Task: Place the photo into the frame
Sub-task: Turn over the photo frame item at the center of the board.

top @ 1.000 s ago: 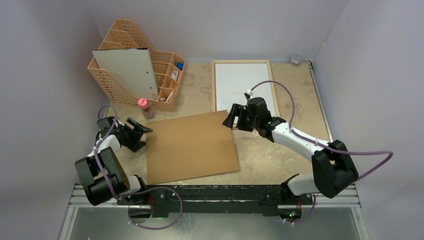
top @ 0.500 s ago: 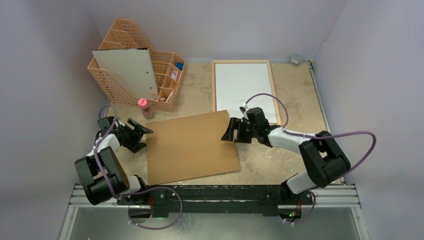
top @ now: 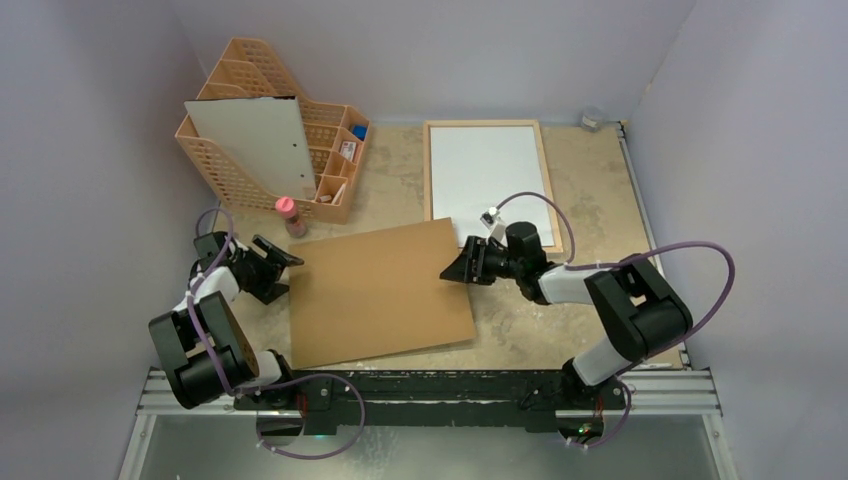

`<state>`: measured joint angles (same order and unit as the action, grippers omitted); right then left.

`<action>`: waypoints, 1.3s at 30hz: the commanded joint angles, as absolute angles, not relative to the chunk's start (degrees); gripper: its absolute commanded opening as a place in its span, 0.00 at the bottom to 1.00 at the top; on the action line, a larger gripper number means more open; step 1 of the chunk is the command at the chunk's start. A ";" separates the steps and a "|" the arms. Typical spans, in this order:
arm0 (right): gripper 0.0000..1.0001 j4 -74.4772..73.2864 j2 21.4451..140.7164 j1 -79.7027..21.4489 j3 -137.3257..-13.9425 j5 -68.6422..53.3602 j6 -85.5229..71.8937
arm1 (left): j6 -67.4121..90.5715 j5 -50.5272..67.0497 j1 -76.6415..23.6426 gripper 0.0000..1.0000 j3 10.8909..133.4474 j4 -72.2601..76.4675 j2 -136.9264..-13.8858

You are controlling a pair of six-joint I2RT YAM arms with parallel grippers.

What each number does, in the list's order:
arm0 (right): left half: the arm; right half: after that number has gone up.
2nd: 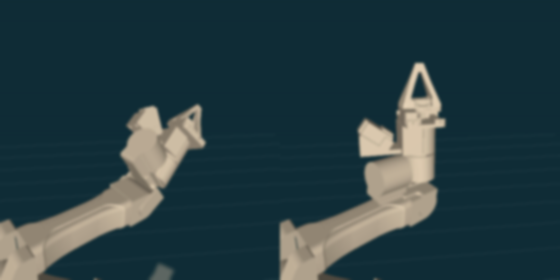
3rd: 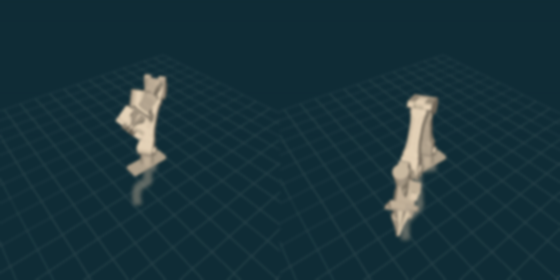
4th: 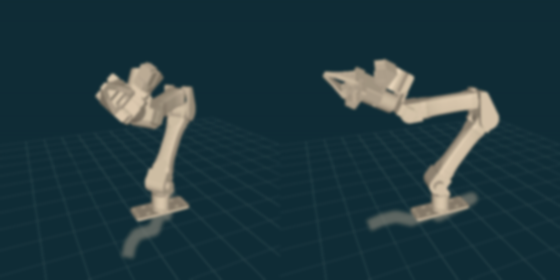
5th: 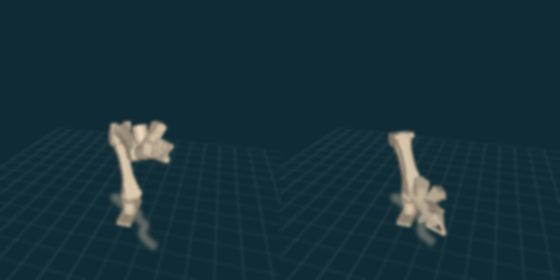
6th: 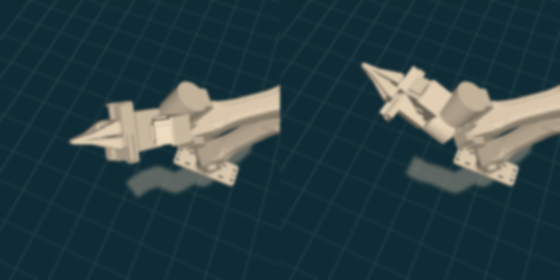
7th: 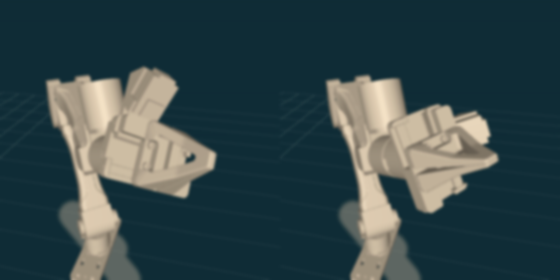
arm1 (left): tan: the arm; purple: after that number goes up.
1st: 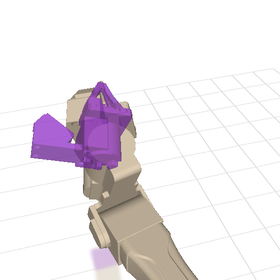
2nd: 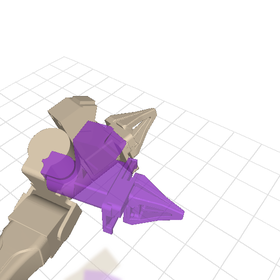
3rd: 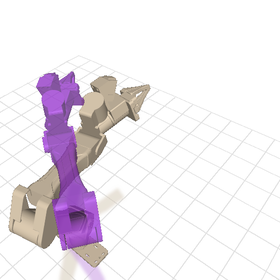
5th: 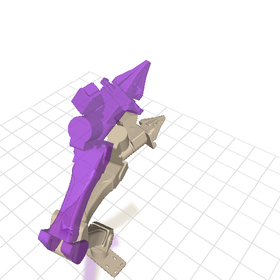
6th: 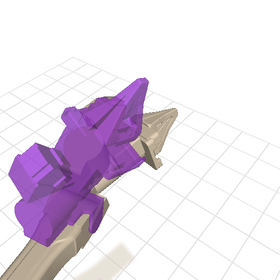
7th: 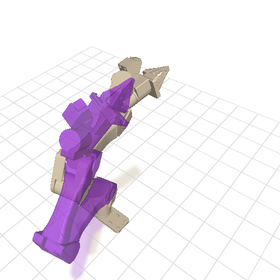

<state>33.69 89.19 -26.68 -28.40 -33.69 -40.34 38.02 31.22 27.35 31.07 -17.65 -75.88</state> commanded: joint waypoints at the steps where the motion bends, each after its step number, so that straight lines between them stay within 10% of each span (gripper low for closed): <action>1: 0.63 49.47 90.79 -27.78 -30.32 -45.54 -44.48 | 37.26 31.73 26.66 0.74 30.86 -20.09 -76.79; 14: 0.32 49.71 93.12 -27.78 -34.46 -49.32 -43.93 | 37.79 31.73 26.54 0.74 31.49 -21.43 -74.14; 25: 0.50 53.31 95.76 -27.95 -36.84 -52.87 -49.48 | 37.53 31.40 26.54 0.74 30.94 -21.89 -73.08; 39: 0.00 32.63 86.09 -27.95 -43.92 -44.66 -41.15 | 37.44 26.80 26.63 0.75 34.95 -25.96 -69.65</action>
